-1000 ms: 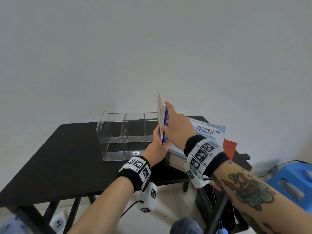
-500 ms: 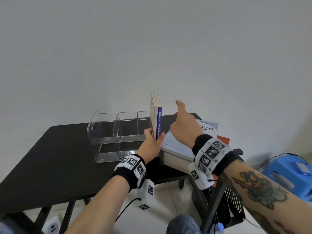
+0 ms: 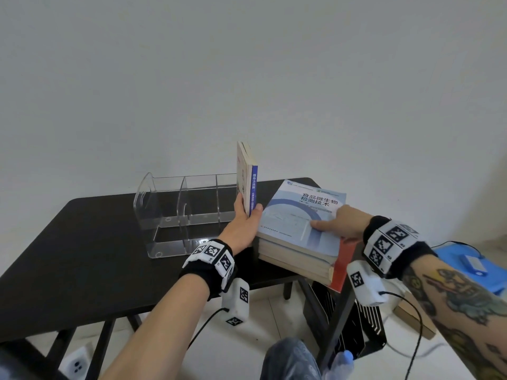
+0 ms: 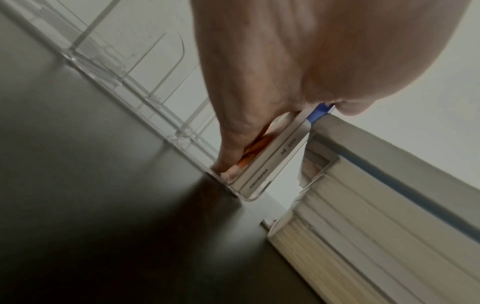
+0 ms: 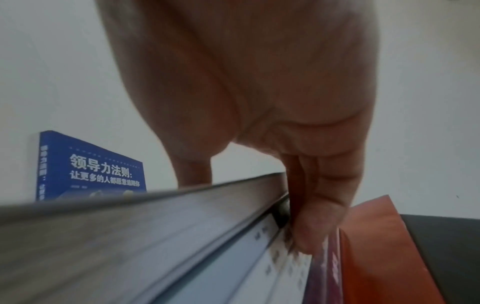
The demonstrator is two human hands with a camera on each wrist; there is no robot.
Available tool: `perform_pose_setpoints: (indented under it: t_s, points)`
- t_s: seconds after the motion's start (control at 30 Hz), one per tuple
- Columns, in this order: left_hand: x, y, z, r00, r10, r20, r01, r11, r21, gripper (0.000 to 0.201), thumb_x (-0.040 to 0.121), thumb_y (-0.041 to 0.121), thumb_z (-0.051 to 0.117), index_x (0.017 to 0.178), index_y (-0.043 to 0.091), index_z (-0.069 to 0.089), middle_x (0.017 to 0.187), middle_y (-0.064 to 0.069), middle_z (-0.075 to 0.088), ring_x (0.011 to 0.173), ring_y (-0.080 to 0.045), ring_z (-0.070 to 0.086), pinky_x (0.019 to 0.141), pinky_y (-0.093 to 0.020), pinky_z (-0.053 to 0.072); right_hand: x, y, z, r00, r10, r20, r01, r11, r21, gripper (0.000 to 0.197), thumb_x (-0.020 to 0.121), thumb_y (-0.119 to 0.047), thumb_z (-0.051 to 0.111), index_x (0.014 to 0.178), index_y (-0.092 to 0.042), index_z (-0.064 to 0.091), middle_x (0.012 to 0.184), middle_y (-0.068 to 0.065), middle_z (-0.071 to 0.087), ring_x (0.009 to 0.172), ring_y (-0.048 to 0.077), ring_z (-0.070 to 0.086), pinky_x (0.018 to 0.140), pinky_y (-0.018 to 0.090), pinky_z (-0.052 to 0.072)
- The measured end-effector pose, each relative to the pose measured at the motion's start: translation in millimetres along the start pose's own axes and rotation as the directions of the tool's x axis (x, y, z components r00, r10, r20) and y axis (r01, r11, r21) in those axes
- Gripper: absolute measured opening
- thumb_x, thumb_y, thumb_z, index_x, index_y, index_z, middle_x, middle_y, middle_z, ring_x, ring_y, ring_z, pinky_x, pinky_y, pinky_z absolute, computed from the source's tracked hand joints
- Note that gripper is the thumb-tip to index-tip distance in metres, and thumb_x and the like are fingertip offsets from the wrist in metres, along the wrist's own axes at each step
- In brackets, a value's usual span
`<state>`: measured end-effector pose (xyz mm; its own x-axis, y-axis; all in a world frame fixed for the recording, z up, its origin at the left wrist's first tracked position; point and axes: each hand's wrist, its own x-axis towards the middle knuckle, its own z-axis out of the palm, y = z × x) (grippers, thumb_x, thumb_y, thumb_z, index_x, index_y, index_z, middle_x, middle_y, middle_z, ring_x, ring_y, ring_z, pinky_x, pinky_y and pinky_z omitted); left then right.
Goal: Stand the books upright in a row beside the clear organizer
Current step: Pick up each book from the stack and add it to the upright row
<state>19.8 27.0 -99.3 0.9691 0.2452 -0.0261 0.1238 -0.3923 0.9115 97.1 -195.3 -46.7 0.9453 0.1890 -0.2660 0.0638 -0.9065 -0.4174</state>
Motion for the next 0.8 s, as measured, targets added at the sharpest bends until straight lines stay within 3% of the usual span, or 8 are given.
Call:
perform_pose_setpoints:
  t_s: [0.13,0.3,0.37,0.43,0.5,0.6,0.7,0.8]
  points:
    - [-1.4,1.1,0.4,1.0,-0.011,-0.007,0.011,1.0,-0.007,0.072,0.1,0.055,0.029,0.153,0.033,-0.014,0.159,-0.003,0.026,0.139,-0.03,0.038,0.113,-0.041,0.026,13.3,4.8,-2.0,1.0,0.001,0.016,-0.003,0.993,0.118,0.056,0.076,-0.05,0.078,0.1,-0.002,0.064,0.095,0.014,0.072,0.089,0.03,0.071,0.08,0.042,0.06]
    - [-5.5,2.5,-0.3,1.0,-0.017,-0.016,0.016,1.0,-0.017,0.072,0.1,0.054,0.029,0.154,0.032,-0.014,0.159,-0.002,0.027,0.138,-0.03,0.04,0.112,-0.04,0.028,18.1,18.7,-10.5,0.996,0.077,0.048,-0.09,0.896,0.435,0.054,0.064,-0.02,0.09,0.106,0.004,0.066,0.101,0.021,0.072,0.094,0.037,0.071,0.087,0.05,0.058]
    - [-5.6,2.6,0.0,1.0,-0.02,-0.015,0.019,1.0,-0.01,0.073,0.099,0.056,0.029,0.153,0.033,-0.014,0.158,-0.003,0.028,0.137,-0.031,0.041,0.112,-0.041,0.028,8.0,17.8,-16.9,0.997,0.061,0.052,-0.08,0.784,0.616,0.039,0.074,-0.008,0.079,0.108,0.006,0.065,0.081,0.018,0.069,0.063,0.028,0.069,0.063,0.033,0.06]
    - [-4.2,2.3,0.8,1.0,-0.024,-0.013,0.024,1.0,-0.005,0.073,0.099,0.057,0.029,0.153,0.034,-0.015,0.158,-0.003,0.029,0.136,-0.031,0.043,0.112,-0.041,0.029,-4.5,13.7,-25.6,0.997,0.052,0.057,-0.077,0.737,0.672,0.02,0.089,-0.004,0.06,0.108,0.002,0.059,0.062,0.012,0.056,0.031,0.013,0.047,0.031,0.016,0.038]
    - [-3.2,2.2,1.7,0.999,-0.029,-0.013,0.029,1.0,-0.005,0.074,0.099,0.056,0.03,0.153,0.033,-0.015,0.158,-0.005,0.029,0.136,-0.032,0.042,0.111,-0.04,0.029,-13.0,8.4,-34.8,0.999,0.042,0.011,-0.038,0.732,0.68,0.019,0.094,-0.004,0.051,0.11,0.006,0.057,0.064,0.014,0.058,0.023,0.01,0.041,0.024,0.013,0.029]
    - [-4.1,1.3,1.5,0.999,-0.038,-0.01,0.037,0.999,-0.032,0.076,0.098,0.058,0.032,0.153,0.034,-0.014,0.159,-0.007,0.027,0.139,-0.033,0.039,0.114,-0.043,0.026,-25.5,-7.4,-50.7,0.984,-0.012,-0.175,0.121,0.767,0.63,0.024,0.093,0.001,0.048,0.111,0.016,0.056,0.065,0.02,0.058,0.025,0.013,0.042,0.025,0.016,0.03]
    - [-3.3,-0.3,0.6,0.999,-0.047,-0.002,0.047,0.999,-0.028,0.078,0.095,0.062,0.032,0.152,0.037,-0.015,0.158,-0.009,0.029,0.137,-0.034,0.04,0.115,-0.046,0.027,-40.8,-27.2,-64.5,0.888,-0.086,-0.451,0.36,0.738,0.57,0.022,0.089,0.0,0.051,0.108,0.011,0.05,0.076,0.024,0.06,0.032,0.02,0.048,0.029,0.022,0.035]
    - [-2.7,-1.7,0.3,0.998,-0.063,-0.01,0.062,0.998,-0.027,0.079,0.093,0.064,0.033,0.152,0.039,-0.012,0.156,-0.011,0.032,0.134,-0.036,0.043,0.115,-0.046,0.027,-65.9,-50.9,-69.9,0.677,-0.073,-0.732,0.581,0.663,0.471,0.025,0.089,-0.017,0.056,0.105,-0.012,0.037,0.083,0.006,0.062,0.049,0.023,0.057,0.034,0.025,0.043]
